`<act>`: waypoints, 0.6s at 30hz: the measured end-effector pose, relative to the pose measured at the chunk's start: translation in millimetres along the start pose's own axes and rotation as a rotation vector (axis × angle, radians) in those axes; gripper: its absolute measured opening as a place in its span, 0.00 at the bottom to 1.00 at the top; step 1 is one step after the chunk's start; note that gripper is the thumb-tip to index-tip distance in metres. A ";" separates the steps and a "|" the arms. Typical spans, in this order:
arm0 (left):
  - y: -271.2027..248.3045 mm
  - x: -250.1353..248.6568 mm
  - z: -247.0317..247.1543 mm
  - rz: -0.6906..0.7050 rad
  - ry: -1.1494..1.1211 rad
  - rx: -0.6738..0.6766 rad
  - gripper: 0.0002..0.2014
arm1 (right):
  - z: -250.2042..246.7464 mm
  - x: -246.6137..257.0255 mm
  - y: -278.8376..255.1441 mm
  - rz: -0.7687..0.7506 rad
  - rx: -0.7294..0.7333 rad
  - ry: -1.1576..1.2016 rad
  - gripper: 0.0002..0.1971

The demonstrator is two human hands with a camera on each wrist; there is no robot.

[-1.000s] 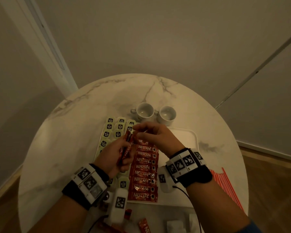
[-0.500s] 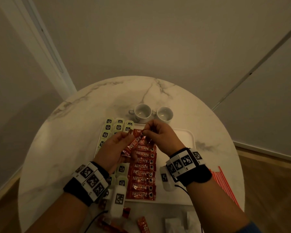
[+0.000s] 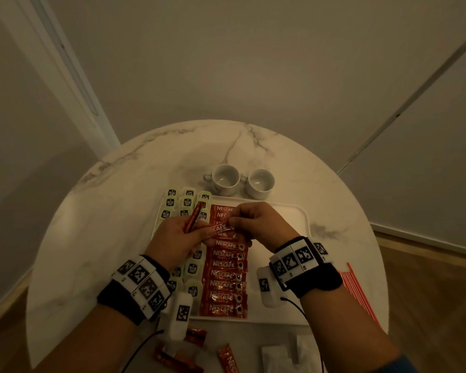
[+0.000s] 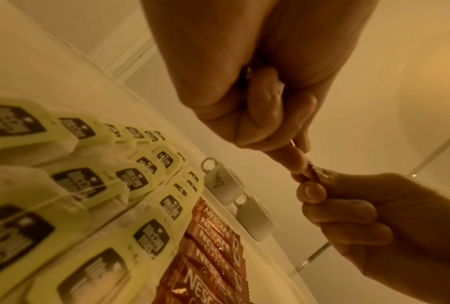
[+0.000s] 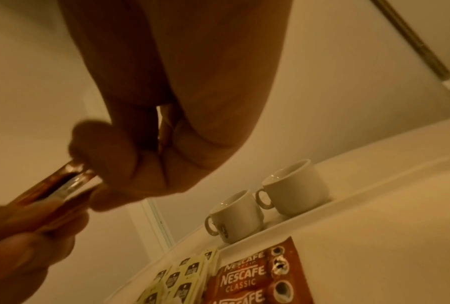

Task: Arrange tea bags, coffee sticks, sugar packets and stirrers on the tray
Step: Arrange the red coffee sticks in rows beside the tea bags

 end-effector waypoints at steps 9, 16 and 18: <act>11.2 7.5 -21.3 0.011 -0.029 -0.137 0.04 | -28.1 -9.3 1.5 0.022 -0.096 0.184 0.12; 17.4 2.9 -9.7 0.039 0.010 -0.024 0.04 | -8.3 9.5 0.4 -0.065 0.004 -0.083 0.08; 18.6 1.0 -13.9 0.065 0.010 -0.045 0.04 | -11.0 7.3 4.6 -0.065 -0.016 -0.096 0.08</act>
Point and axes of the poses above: each hand's wrist, its own y-axis towards the middle knuckle, its own z-axis out of the palm, x = y × z, the point moved 9 cm from there along y, towards the middle knuckle, and after that the axes turned 7 degrees about z, right-handed, at the moved point
